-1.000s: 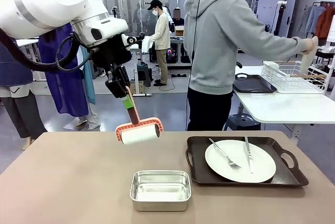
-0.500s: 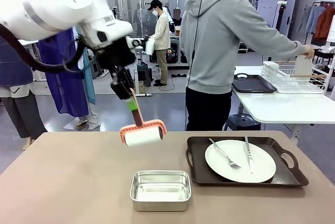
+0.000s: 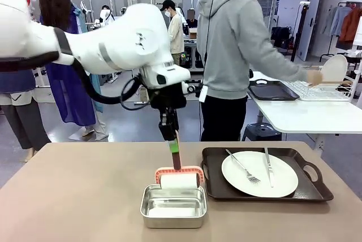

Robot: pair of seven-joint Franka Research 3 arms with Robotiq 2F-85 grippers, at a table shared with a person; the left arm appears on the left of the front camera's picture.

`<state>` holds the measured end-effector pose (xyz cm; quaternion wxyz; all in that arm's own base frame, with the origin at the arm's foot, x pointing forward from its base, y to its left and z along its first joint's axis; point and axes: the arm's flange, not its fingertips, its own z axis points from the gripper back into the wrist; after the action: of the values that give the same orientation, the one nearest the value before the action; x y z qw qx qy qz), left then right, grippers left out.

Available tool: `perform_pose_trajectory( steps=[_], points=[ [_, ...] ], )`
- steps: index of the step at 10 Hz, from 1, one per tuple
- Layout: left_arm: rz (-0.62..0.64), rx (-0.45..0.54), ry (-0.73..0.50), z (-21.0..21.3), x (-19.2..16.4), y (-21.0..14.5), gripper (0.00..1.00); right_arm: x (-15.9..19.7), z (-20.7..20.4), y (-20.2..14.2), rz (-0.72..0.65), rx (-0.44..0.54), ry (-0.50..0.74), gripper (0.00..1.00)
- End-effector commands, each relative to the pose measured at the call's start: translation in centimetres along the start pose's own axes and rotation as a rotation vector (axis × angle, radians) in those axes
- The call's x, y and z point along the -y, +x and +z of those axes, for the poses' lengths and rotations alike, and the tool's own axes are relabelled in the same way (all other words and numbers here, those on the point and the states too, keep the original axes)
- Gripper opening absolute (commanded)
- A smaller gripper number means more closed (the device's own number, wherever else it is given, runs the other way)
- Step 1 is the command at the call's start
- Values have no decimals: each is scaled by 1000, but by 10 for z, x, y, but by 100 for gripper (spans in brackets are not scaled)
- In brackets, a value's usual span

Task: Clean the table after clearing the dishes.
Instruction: Place the Lint Roller back on top of the Airtight Container.

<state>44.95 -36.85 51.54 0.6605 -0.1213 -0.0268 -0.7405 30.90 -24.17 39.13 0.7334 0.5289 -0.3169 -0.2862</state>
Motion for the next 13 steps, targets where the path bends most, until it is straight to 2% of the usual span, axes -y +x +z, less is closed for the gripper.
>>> perform_pose_trajectory(
  steps=[1, 5, 8, 10, 13],
  points=[
    [20, -49, -58, -9, -18, 13, 22, -2, 1, -1, 3, 1, 6, 100],
    [77, -149, -128, -50, -45, 9, 22, -2, 1, -1, 3, 1, 6, 100],
    [55, -115, -131, -69, -64, 0, 22, -2, 1, -1, 3, 1, 6, 100],
    [58, -147, -120, -78, -77, -5, 22, -2, 1, -1, 3, 1, 6, 100],
    [47, -135, -122, -99, -93, -9, 22, -2, 1, -1, 3, 1, 6, 100]
  ],
)
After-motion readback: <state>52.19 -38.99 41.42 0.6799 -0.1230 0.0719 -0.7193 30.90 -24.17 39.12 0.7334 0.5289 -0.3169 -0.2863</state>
